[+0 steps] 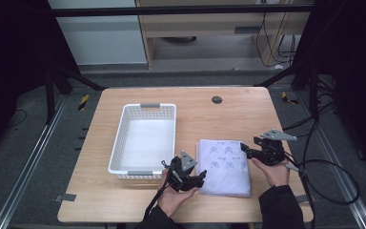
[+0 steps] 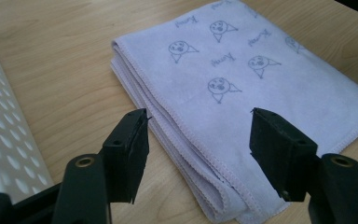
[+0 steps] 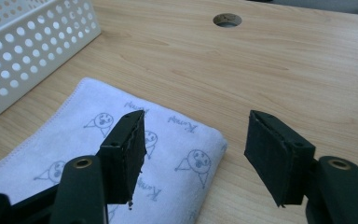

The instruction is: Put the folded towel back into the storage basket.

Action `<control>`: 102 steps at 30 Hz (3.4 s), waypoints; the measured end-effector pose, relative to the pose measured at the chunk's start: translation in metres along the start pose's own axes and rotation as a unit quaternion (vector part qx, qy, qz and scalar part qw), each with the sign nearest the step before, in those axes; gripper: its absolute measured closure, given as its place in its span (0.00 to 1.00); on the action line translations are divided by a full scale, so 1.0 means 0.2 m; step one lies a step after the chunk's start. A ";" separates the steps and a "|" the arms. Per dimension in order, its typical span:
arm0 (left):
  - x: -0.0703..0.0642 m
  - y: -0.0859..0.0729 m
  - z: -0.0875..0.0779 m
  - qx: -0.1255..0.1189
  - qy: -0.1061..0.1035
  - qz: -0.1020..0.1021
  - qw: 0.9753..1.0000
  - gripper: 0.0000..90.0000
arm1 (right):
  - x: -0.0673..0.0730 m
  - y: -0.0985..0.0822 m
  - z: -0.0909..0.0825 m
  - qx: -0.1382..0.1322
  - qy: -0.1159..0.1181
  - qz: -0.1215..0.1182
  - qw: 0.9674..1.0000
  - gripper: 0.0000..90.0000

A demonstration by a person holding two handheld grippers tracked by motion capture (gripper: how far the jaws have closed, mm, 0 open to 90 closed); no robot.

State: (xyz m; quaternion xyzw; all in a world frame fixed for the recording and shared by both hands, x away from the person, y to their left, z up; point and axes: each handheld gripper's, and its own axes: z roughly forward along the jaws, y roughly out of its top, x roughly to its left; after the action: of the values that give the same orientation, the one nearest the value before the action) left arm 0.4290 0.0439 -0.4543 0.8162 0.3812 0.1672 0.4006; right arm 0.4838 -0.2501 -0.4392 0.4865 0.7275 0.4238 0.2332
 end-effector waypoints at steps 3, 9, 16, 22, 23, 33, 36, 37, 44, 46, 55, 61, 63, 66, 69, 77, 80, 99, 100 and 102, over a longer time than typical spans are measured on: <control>0.00 -0.02 0.03 0.007 0.000 0.000 1.000 0.40 | -0.01 -0.02 0.02 0.003 0.003 0.007 1.000 0.42; -0.01 -0.04 0.07 0.020 0.001 -0.002 1.000 0.40 | -0.03 -0.05 0.04 0.014 -0.001 0.008 1.000 0.42; -0.02 -0.07 0.11 0.035 0.003 -0.006 0.999 0.39 | -0.04 -0.08 0.08 0.023 -0.005 0.008 1.000 0.42; -0.01 -0.08 0.14 0.043 0.000 -0.014 0.999 0.39 | -0.04 -0.10 0.11 0.034 -0.003 0.015 0.999 0.43; -0.01 -0.08 0.14 0.043 -0.001 -0.015 0.999 0.39 | -0.04 -0.11 0.12 0.037 -0.002 0.016 0.999 0.43; -0.01 -0.11 0.17 0.049 -0.001 -0.023 0.999 0.39 | -0.03 -0.15 0.20 0.062 0.007 0.013 0.998 0.45; -0.01 -0.11 0.18 0.051 0.000 -0.023 0.998 0.39 | -0.03 -0.15 0.21 0.063 0.011 0.020 0.998 0.46; -0.02 -0.11 0.18 0.051 0.001 -0.025 0.998 0.39 | -0.03 -0.16 0.22 0.065 0.012 0.021 0.998 0.46; -0.01 -0.13 0.19 0.046 -0.008 -0.039 0.998 0.41 | -0.03 -0.18 0.25 0.079 0.016 0.029 0.996 0.48; 0.00 -0.13 0.20 0.043 -0.015 -0.049 0.998 0.42 | -0.03 -0.18 0.25 0.081 0.017 0.033 0.996 0.49; -0.02 -0.14 0.20 0.035 -0.024 -0.051 0.998 0.53 | -0.02 -0.18 0.26 0.090 0.029 0.052 0.994 0.59; -0.01 -0.14 0.19 0.037 -0.046 -0.067 0.996 0.66 | -0.02 -0.18 0.26 0.092 0.040 0.059 0.993 0.69; -0.01 -0.14 0.19 0.036 -0.053 -0.070 0.995 0.71 | -0.02 -0.18 0.26 0.092 0.043 0.059 0.993 0.72; -0.02 -0.13 0.19 0.035 -0.050 -0.068 0.996 0.75 | -0.01 -0.18 0.26 0.089 0.046 0.062 0.993 0.76; -0.03 -0.13 0.18 0.031 -0.044 -0.061 0.997 0.80 | -0.01 -0.18 0.25 0.085 0.045 0.059 0.994 0.79; -0.03 -0.10 0.15 0.014 -0.041 -0.048 0.998 0.84 | -0.01 -0.15 0.21 0.071 0.053 0.059 0.994 0.82; -0.03 -0.08 0.12 0.010 -0.036 -0.037 0.999 0.84 | -0.01 -0.14 0.19 0.067 0.055 0.055 0.995 0.82; -0.02 0.02 -0.04 -0.019 -0.033 -0.008 0.999 0.84 | 0.06 -0.02 0.05 0.019 0.054 0.034 0.998 0.82; -0.02 0.03 -0.04 -0.019 -0.033 -0.006 0.999 0.84 | 0.06 -0.01 0.04 0.015 0.053 0.033 0.998 0.82; -0.02 0.04 -0.05 -0.018 -0.032 -0.004 0.999 0.84 | 0.06 0.00 0.03 0.009 0.054 0.032 0.998 0.82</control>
State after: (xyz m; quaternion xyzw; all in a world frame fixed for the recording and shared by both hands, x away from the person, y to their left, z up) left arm 0.4234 0.0435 -0.4418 0.8120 0.3687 0.1461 0.4282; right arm 0.4824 -0.2366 -0.4419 0.4881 0.7267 0.4505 0.1752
